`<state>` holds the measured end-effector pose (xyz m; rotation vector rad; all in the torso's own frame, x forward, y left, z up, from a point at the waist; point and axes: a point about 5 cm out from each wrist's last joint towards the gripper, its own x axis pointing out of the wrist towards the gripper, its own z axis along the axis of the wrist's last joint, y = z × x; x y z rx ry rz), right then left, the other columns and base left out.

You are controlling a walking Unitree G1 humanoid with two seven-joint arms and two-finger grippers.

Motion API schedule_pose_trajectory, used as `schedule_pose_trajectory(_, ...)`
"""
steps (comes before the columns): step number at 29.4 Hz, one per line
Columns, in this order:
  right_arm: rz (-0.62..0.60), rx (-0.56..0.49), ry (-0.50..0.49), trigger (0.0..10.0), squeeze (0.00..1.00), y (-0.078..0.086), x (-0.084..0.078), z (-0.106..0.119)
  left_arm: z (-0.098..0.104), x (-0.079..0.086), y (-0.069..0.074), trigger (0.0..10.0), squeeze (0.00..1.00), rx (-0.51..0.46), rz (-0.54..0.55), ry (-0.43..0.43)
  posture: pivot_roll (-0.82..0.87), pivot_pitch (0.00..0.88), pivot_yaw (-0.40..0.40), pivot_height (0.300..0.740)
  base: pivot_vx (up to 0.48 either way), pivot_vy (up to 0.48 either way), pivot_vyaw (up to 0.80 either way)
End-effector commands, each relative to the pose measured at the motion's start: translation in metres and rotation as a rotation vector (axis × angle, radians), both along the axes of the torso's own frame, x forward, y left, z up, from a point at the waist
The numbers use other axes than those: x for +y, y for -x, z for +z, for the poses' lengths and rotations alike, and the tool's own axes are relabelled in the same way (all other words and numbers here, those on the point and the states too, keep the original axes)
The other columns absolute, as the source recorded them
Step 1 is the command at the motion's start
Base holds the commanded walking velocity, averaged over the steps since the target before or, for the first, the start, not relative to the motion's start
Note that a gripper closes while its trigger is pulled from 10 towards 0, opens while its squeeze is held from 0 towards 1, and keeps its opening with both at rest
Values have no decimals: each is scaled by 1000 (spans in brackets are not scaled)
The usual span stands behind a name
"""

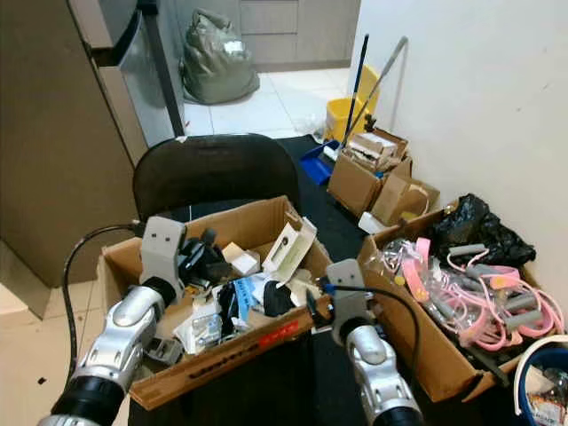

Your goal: Picking trash to rubbish bin

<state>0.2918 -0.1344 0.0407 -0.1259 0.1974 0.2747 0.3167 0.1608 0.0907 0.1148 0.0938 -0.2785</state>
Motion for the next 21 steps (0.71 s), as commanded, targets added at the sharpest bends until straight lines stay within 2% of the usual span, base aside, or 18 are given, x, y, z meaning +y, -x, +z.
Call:
schedule_pose_trajectory(1, -17, 14, 3, 10000, 0, 3, -5, -4, -2, -1, 3, 10000, 0, 11, -19, -20, -35, 59, -5, 740, 0, 0, 0)
schedule_pose_trajectory(2, -18, 14, 3, 10000, 0, 3, -5, -4, -5, -2, 4, 10000, 122, 23, -36, -42, -35, 60, -5, 740, 0, 0, 0)
schedule_pose_trajectory(3, -19, 14, 3, 10000, 0, 3, -5, -4, -8, -4, 6, 10000, 1000, 42, -70, -47, -36, 60, -4, 740, 0, 0, 0)
schedule_pose_trajectory(6, -20, 14, 4, 10000, 0, 2, -5, -4, -11, -7, 9, 10000, 1000, 72, -123, -62, -35, 62, -5, 740, 0, 0, 0)
schedule_pose_trajectory(11, -22, 16, 5, 10000, 0, 2, -6, -4, -16, -2, 7, 10000, 1000, 93, -76, -122, -34, 62, -5, 740, 0, 0, 0)
schedule_pose_trajectory(12, -23, 16, 5, 10000, 0, 2, -6, -4, -17, -1, 6, 10000, 0, 113, -62, -101, -34, 63, -6, 740, 0, 0, 0)
schedule_pose_trajectory(15, -40, 26, -3, 10000, 0, 1, -6, -4, -12, 1, 2, 10000, 0, 103, -39, -74, -34, 64, -5, 740, 0, 0, 0)
schedule_pose_trajectory(19, -41, 42, 8, 10000, 0, 0, -5, -5, -9, 3, 0, 10000, 0, 77, -20, -95, -35, 65, -3, 740, 0, 0, 0)
schedule_pose_trajectory(21, -29, 57, 46, 10000, 0, -1, -3, -7, -10, 4, 0, 10000, 0, 88, -10, -116, -37, 66, -4, 740, 0, 0, 0)
